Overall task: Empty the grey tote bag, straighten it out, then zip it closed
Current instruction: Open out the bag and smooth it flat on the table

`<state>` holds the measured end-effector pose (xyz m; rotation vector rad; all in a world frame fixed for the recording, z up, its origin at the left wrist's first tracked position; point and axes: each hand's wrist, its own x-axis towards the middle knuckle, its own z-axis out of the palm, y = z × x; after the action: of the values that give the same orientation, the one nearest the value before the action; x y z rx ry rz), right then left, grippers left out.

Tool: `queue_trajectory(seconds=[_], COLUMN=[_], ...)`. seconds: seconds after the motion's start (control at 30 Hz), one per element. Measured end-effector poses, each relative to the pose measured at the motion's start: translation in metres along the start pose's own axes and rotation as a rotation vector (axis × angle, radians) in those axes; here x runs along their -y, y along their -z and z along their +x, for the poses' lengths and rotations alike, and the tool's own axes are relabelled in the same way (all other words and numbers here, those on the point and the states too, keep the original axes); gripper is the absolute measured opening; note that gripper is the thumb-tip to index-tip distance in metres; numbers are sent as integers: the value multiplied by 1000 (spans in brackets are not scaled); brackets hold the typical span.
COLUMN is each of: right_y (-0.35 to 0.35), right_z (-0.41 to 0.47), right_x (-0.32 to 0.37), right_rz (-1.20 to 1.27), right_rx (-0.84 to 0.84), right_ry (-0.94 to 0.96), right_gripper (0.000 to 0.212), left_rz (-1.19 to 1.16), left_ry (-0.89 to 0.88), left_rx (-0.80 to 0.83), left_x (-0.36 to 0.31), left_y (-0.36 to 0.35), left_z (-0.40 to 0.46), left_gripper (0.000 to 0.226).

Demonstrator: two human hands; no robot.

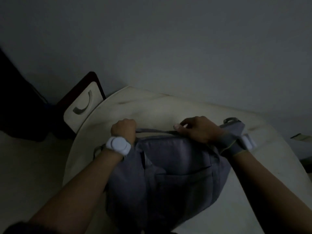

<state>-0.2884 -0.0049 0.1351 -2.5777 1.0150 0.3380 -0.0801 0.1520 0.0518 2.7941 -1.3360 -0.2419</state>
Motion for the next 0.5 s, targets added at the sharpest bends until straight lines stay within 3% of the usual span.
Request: queue_trajectory(seconds=[0.07, 0.17, 0.27, 0.33, 0.43, 0.5], right_y=[2, -8, -32, -50, -38, -12], right_z=[0, 31, 56, 67, 84, 98], right_x=[-9, -31, -43, -49, -60, -70], right_rz=[-151, -240, -288, -323, -311, -281], right_rx=[125, -21, -82, -61, -60, -144], right_ry=[3, -56, -112, -123, -130, -176], right_gripper=[64, 36, 34, 36, 37, 27], left_rz=[-19, -63, -56, -140, -136, -140], left_ry=[16, -54, -245, -407, -591, -599], left_rx=[36, -83, -359, -442, -374, -331], left_x=[2, -15, -37, -52, -60, -54], left_y=[-9, -12, -3, -15, -34, -46], left_z=[8, 22, 2, -29, -78, -87], left_gripper=[26, 29, 15, 10, 14, 21])
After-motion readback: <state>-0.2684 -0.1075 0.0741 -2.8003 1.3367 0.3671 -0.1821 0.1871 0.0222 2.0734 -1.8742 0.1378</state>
